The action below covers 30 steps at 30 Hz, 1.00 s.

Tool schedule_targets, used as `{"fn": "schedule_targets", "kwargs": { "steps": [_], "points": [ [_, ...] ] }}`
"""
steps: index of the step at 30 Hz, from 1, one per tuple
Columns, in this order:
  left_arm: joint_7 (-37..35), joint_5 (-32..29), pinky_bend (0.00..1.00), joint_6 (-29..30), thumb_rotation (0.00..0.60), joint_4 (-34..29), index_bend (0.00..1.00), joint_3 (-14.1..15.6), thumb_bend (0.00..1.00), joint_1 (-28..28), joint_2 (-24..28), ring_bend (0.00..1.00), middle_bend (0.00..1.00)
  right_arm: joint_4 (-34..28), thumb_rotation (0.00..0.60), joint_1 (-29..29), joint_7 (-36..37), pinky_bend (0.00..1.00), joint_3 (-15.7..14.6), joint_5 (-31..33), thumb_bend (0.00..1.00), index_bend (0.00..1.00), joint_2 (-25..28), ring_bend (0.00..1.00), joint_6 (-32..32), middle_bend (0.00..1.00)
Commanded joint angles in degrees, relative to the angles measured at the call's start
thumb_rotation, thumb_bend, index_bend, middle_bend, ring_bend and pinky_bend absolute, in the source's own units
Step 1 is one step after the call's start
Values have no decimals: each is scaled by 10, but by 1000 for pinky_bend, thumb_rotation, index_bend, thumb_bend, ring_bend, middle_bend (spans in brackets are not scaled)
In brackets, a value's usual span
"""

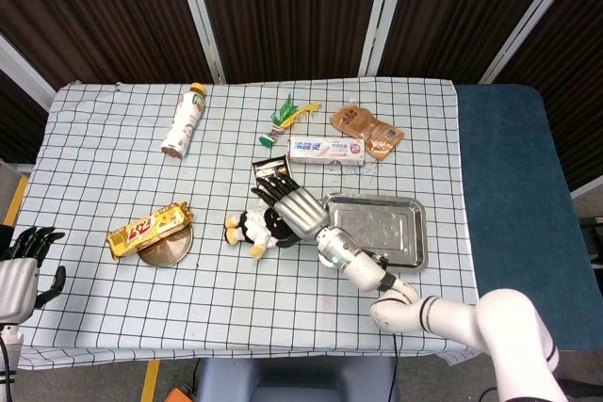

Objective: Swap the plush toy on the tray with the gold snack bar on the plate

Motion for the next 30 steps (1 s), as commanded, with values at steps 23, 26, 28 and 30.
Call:
{"fn": "schedule_targets", "kwargs": {
  "steps": [23, 26, 28, 30],
  "points": [
    [24, 13, 215, -32, 600, -31, 116, 11, 503, -21, -19, 46, 84, -167, 600, -421, 39, 0, -140, 10, 103, 0, 296, 0, 380, 0],
    [25, 14, 180, -44, 600, -39, 38, 12, 492, -28, -19, 11, 27, -167, 600, -422, 49, 0, -135, 9, 94, 0, 302, 0, 373, 0],
    [37, 19, 166, -67, 600, -50, 2, 11, 473, -46, -24, 0, 3, -172, 600, -428, 58, 0, -128, -2, 93, 0, 308, 0, 384, 0],
    [58, 13, 163, -98, 600, -58, 0, 1, 463, -72, -38, 0, 0, -181, 600, -440, 76, 0, -127, -24, 93, 0, 312, 0, 410, 0]
  ]
}}
